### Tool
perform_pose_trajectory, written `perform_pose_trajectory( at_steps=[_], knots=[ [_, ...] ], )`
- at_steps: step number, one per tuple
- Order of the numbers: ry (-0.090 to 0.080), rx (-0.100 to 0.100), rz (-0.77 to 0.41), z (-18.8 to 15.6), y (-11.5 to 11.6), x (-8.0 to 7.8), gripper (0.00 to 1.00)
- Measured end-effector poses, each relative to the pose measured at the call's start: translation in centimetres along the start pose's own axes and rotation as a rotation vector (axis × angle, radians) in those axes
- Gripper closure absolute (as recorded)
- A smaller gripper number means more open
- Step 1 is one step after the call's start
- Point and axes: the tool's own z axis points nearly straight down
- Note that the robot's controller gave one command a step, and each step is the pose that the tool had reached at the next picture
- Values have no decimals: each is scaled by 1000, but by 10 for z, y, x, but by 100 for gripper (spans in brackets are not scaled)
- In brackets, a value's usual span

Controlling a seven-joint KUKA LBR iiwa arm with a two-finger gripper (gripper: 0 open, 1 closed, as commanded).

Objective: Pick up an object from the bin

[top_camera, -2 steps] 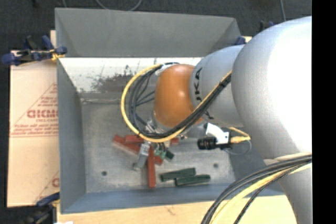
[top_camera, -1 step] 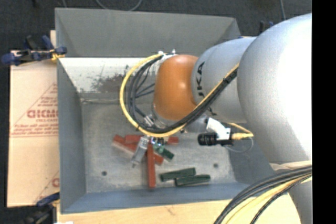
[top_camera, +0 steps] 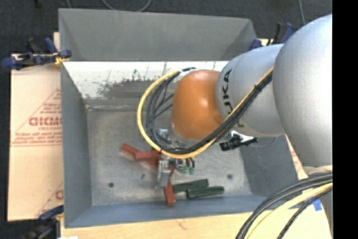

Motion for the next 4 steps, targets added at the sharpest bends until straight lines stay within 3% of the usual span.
perform_pose_trajectory(
  at_steps=[1, 2, 3, 4],
  knots=[
    [-1, 1, -101, 31, -29, -74, 0],
    [-2, -2, -98, 30, -29, -76, 0],
    [-3, -3, -95, 30, -29, -76, 100],
    [-5, -3, -90, -26, -29, -79, 100]
  ],
)
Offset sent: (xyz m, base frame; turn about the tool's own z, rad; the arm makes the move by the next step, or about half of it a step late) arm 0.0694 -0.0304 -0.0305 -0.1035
